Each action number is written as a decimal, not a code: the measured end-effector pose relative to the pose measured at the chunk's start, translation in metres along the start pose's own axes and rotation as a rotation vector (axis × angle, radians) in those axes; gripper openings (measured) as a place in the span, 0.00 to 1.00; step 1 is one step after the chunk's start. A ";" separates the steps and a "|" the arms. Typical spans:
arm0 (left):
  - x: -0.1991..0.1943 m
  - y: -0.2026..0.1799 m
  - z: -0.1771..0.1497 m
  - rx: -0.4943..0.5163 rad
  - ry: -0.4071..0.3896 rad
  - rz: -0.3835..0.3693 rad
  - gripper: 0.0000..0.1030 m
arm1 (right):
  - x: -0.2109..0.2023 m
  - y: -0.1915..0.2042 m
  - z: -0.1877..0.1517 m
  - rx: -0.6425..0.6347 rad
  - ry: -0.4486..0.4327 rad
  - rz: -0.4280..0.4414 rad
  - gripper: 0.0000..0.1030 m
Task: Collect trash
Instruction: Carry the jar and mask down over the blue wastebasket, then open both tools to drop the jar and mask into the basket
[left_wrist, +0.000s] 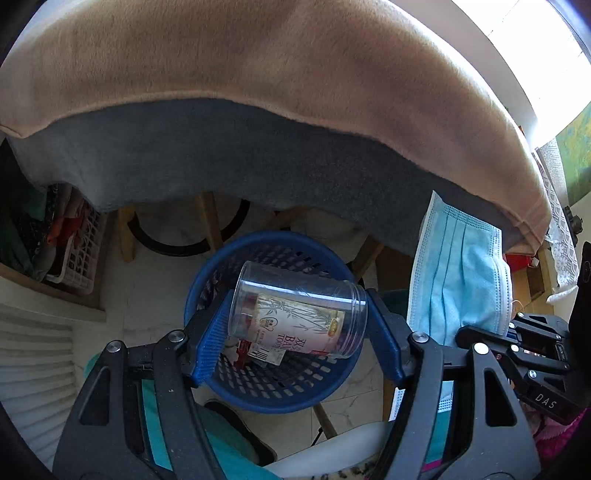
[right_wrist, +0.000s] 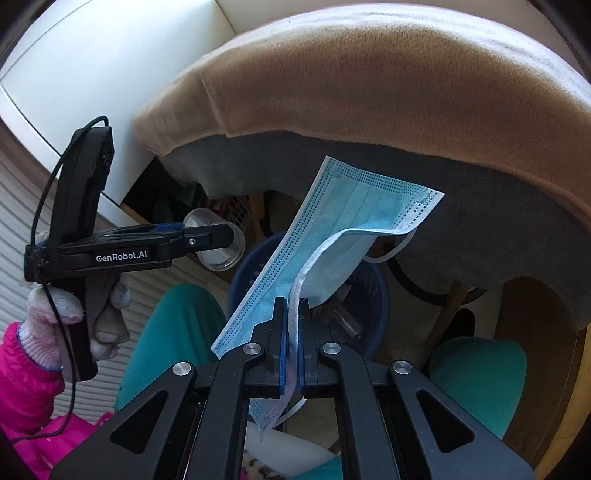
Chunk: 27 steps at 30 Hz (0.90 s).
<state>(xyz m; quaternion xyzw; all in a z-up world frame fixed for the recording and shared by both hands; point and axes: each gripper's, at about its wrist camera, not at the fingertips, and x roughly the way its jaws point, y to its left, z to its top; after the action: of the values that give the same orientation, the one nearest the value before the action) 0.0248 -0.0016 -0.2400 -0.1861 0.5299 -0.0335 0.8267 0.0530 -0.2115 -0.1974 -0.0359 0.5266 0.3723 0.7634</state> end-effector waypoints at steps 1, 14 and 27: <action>0.004 0.000 -0.002 -0.004 0.009 0.000 0.69 | 0.008 0.007 0.005 0.000 0.012 0.000 0.03; 0.036 0.014 -0.008 -0.034 0.090 0.015 0.69 | 0.056 0.013 0.027 -0.001 0.093 -0.011 0.03; 0.045 0.022 -0.010 -0.069 0.104 0.046 0.69 | 0.075 0.005 0.013 0.005 0.124 -0.010 0.03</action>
<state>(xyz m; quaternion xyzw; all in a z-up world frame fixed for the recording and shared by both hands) 0.0320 0.0046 -0.2901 -0.2003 0.5771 -0.0061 0.7917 0.0729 -0.1625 -0.2523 -0.0597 0.5735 0.3642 0.7314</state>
